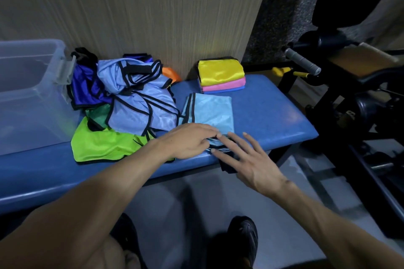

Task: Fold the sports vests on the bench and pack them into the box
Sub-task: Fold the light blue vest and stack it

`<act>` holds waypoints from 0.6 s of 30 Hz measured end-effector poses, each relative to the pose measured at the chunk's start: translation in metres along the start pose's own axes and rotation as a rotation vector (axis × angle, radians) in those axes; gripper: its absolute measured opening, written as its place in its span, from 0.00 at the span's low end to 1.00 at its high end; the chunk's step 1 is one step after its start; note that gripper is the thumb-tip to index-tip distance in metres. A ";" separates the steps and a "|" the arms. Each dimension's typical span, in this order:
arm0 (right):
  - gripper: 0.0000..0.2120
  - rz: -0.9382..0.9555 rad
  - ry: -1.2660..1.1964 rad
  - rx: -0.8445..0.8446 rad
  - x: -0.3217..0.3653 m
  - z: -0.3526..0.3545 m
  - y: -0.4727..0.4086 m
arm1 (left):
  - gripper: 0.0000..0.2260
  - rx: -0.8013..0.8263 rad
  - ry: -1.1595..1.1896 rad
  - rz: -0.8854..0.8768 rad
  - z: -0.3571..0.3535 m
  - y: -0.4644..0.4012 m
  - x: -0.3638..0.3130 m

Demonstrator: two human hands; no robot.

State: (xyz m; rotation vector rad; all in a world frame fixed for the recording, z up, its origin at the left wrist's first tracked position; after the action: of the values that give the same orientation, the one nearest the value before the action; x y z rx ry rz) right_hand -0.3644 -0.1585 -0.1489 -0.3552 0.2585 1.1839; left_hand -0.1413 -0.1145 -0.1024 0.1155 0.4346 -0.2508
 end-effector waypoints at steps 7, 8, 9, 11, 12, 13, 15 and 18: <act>0.19 -0.041 -0.140 -0.240 0.008 0.008 -0.016 | 0.24 0.027 0.082 0.012 -0.010 0.006 0.007; 0.16 -0.049 -0.174 -0.263 0.006 0.011 -0.019 | 0.25 0.022 0.094 0.017 -0.010 0.006 0.007; 0.12 -0.062 -0.206 -0.282 0.004 0.015 -0.021 | 0.25 0.017 0.105 0.019 -0.009 0.006 0.006; 0.09 -0.093 -0.270 -0.300 -0.001 0.021 -0.022 | 0.25 0.019 0.108 0.021 -0.008 0.007 0.003; 0.08 -0.115 -0.292 -0.306 -0.003 0.024 -0.023 | 0.24 0.025 0.092 0.019 -0.008 0.007 0.002; 0.08 -0.137 -0.298 -0.315 -0.004 0.029 -0.024 | 0.24 0.033 0.068 0.019 -0.009 0.007 0.001; 0.05 -0.160 -0.288 -0.318 -0.008 0.037 -0.029 | 0.22 0.043 0.022 0.023 -0.011 0.006 0.000; 0.01 -0.153 -0.388 -0.199 -0.015 0.044 -0.040 | 0.20 0.026 -0.007 0.017 -0.012 0.005 -0.002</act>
State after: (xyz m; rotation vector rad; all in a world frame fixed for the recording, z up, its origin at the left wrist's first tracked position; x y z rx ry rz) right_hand -0.3317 -0.1672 -0.0970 -0.3056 -0.2218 1.1038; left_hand -0.1460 -0.1076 -0.1118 0.1440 0.4236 -0.2402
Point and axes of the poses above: each hand's wrist, its own y-axis away from the middle knuckle, its own z-axis out of the back of the hand, x = y × z, the point moved 2 cm from there along -y, towards the middle knuckle, and after that the axes turned 5 degrees about y, right-handed, at the moved point
